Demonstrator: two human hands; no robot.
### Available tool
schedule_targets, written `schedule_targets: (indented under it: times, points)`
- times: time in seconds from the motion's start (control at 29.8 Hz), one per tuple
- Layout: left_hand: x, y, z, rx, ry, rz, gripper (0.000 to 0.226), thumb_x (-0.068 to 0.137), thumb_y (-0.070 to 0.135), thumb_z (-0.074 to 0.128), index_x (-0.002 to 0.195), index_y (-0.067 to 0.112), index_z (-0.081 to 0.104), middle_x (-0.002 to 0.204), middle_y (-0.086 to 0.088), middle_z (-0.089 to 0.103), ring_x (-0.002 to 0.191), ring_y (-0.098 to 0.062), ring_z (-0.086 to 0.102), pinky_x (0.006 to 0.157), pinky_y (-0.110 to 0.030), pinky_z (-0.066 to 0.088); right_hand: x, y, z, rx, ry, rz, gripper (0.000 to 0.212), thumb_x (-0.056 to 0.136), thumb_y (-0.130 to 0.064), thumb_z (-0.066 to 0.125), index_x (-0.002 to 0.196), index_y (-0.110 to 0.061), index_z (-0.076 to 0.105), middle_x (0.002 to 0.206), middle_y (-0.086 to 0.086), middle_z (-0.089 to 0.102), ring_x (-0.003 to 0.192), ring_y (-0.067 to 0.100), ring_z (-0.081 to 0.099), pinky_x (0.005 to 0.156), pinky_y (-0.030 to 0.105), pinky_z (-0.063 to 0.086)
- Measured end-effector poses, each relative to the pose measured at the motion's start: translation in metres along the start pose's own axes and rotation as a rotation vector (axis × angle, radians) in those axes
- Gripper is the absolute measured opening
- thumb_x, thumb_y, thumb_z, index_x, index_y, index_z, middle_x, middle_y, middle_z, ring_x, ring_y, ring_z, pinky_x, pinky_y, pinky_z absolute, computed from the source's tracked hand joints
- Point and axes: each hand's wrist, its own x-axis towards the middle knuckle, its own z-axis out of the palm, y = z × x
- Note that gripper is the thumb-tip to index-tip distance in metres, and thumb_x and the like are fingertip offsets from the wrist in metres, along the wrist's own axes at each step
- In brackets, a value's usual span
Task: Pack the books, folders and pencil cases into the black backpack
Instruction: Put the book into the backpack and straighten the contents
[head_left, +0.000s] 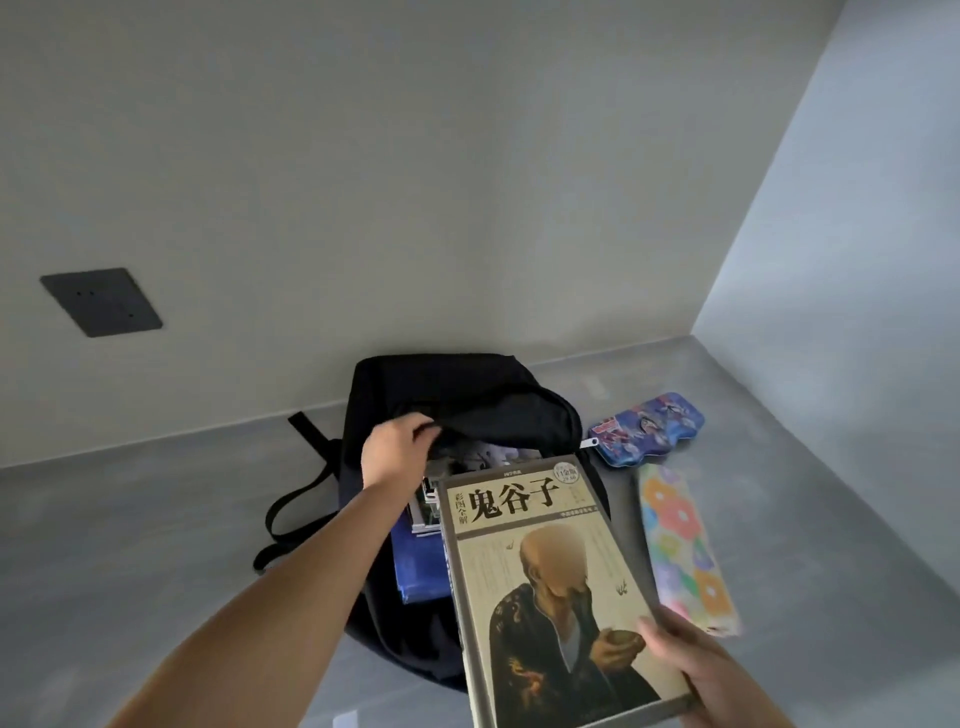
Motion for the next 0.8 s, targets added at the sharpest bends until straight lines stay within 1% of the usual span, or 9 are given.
schedule_targets:
  times: [0.07, 0.17, 0.27, 0.37, 0.5, 0.57, 0.7, 0.77, 0.8]
  points:
    - [0.005, 0.004, -0.008, -0.151, 0.048, -0.096, 0.023, 0.091, 0.025, 0.059, 0.109, 0.015, 0.068, 0.099, -0.001, 0.07, 0.085, -0.01, 0.059, 0.072, -0.023, 0.044, 0.019, -0.003, 0.009, 0.078, -0.021, -0.005, 0.081, 0.037, -0.028, 0.095, 0.105, -0.003, 0.06, 0.091, 0.014, 0.074, 0.091, 0.034, 0.065, 0.073, 0.04, 0.052]
    - [0.005, 0.006, -0.015, -0.164, 0.006, -0.076, 0.021, 0.09, 0.023, 0.06, 0.106, 0.015, 0.069, 0.095, 0.002, 0.07, 0.077, -0.004, 0.058, 0.065, -0.015, 0.041, 0.055, -0.016, 0.024, 0.125, -0.037, -0.002, 0.041, 0.075, -0.017, 0.073, 0.11, 0.003, 0.065, 0.114, 0.025, 0.066, 0.106, 0.037, 0.062, 0.082, 0.038, 0.052]
    - [0.002, 0.007, -0.013, -0.153, -0.028, -0.05, 0.018, 0.088, 0.021, 0.062, 0.103, 0.016, 0.071, 0.088, 0.006, 0.068, 0.071, 0.002, 0.057, 0.061, -0.011, 0.041, 0.085, -0.028, 0.03, 0.128, -0.002, 0.043, 0.038, 0.081, -0.016, 0.066, 0.116, 0.001, 0.064, 0.112, 0.021, 0.068, 0.095, 0.03, 0.067, 0.08, 0.035, 0.053]
    - [0.001, 0.011, -0.01, -0.123, -0.04, -0.042, 0.014, 0.088, 0.023, 0.063, 0.098, 0.019, 0.072, 0.083, 0.008, 0.068, 0.072, -0.002, 0.06, 0.062, -0.016, 0.045, 0.1, -0.034, 0.035, 0.099, 0.0, 0.06, 0.032, 0.079, -0.012, 0.06, 0.11, -0.004, 0.068, 0.104, 0.017, 0.071, 0.089, 0.028, 0.067, 0.08, 0.036, 0.049]
    - [0.008, 0.015, -0.01, -0.101, 0.018, -0.111, 0.017, 0.087, 0.033, 0.063, 0.088, 0.018, 0.071, 0.072, 0.005, 0.068, 0.065, -0.009, 0.061, 0.056, -0.024, 0.047, 0.089, -0.018, 0.03, 0.146, -0.038, 0.077, 0.034, 0.081, -0.009, 0.059, 0.113, -0.004, 0.067, 0.112, 0.02, 0.068, 0.093, 0.028, 0.068, 0.084, 0.037, 0.049]
    - [0.012, 0.018, -0.011, -0.092, 0.052, -0.134, 0.02, 0.085, 0.036, 0.064, 0.08, 0.017, 0.069, 0.065, 0.005, 0.064, 0.06, -0.008, 0.058, 0.051, -0.023, 0.04, 0.083, -0.005, 0.024, 0.17, -0.113, 0.094, 0.037, 0.082, -0.01, 0.065, 0.119, -0.002, 0.063, 0.118, 0.023, 0.064, 0.106, 0.033, 0.064, 0.095, 0.044, 0.045]
    - [0.015, 0.019, -0.014, -0.146, 0.117, -0.148, 0.026, 0.083, 0.036, 0.067, 0.069, 0.015, 0.066, 0.058, 0.002, 0.062, 0.055, -0.011, 0.056, 0.048, -0.021, 0.036, 0.082, 0.0, 0.021, 0.096, -0.186, 0.043, 0.056, 0.065, -0.028, 0.083, 0.116, -0.011, 0.068, 0.114, 0.014, 0.069, 0.111, 0.028, 0.062, 0.104, 0.048, 0.039]
    - [0.015, 0.018, -0.014, -0.209, 0.128, -0.153, 0.026, 0.082, 0.034, 0.069, 0.065, 0.014, 0.065, 0.058, 0.0, 0.062, 0.054, -0.012, 0.055, 0.05, -0.02, 0.039, 0.08, -0.005, 0.022, 0.137, -0.186, 0.081, 0.062, 0.07, -0.028, 0.078, 0.124, -0.003, 0.06, 0.127, 0.023, 0.059, 0.121, 0.034, 0.054, 0.11, 0.05, 0.035]
    - [0.014, 0.017, -0.014, -0.229, 0.123, -0.154, 0.027, 0.081, 0.033, 0.07, 0.064, 0.014, 0.065, 0.057, -0.001, 0.061, 0.053, -0.011, 0.053, 0.05, -0.02, 0.039, 0.08, -0.011, 0.023, 0.148, -0.163, 0.087, 0.059, 0.072, -0.025, 0.074, 0.123, 0.0, 0.059, 0.127, 0.024, 0.058, 0.119, 0.035, 0.056, 0.106, 0.047, 0.04]
